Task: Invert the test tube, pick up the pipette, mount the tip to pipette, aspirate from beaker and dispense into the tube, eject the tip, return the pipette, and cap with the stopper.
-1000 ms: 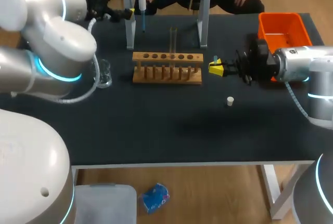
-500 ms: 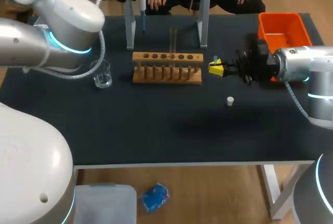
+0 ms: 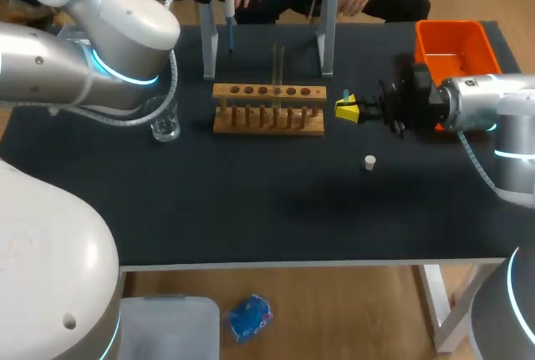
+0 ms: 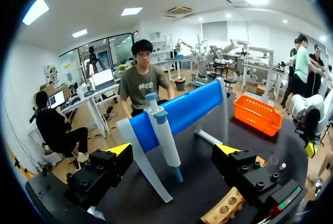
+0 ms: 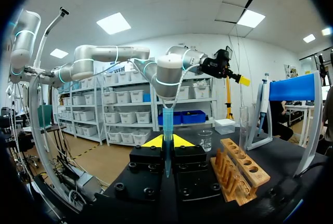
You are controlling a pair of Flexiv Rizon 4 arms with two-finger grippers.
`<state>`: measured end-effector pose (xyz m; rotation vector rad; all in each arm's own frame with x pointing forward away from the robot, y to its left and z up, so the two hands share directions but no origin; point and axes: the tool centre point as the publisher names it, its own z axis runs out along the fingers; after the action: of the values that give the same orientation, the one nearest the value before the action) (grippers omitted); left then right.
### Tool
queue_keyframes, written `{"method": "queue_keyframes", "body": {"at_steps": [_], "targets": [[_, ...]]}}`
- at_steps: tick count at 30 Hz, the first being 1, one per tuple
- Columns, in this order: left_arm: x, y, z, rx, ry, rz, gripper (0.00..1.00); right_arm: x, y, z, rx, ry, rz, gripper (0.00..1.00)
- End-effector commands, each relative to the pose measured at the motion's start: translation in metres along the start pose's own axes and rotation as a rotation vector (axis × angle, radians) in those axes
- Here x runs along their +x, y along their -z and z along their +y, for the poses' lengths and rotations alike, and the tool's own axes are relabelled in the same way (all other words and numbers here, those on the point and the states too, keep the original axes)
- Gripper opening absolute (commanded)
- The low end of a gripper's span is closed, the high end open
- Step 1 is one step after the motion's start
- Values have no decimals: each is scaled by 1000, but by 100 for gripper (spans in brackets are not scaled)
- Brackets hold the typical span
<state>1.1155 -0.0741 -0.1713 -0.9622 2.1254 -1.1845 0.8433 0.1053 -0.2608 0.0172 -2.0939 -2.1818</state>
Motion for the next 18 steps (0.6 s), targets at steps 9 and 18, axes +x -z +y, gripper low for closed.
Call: {"method": "queue_keyframes", "body": {"at_steps": [9,18], "targets": [[31,-25,-4,-10,78,-120,100,1,0,1,2,1,-2,0],[25,-34,-3,7,150,-226,100,1,0,1,2,1,-2,0]]}}
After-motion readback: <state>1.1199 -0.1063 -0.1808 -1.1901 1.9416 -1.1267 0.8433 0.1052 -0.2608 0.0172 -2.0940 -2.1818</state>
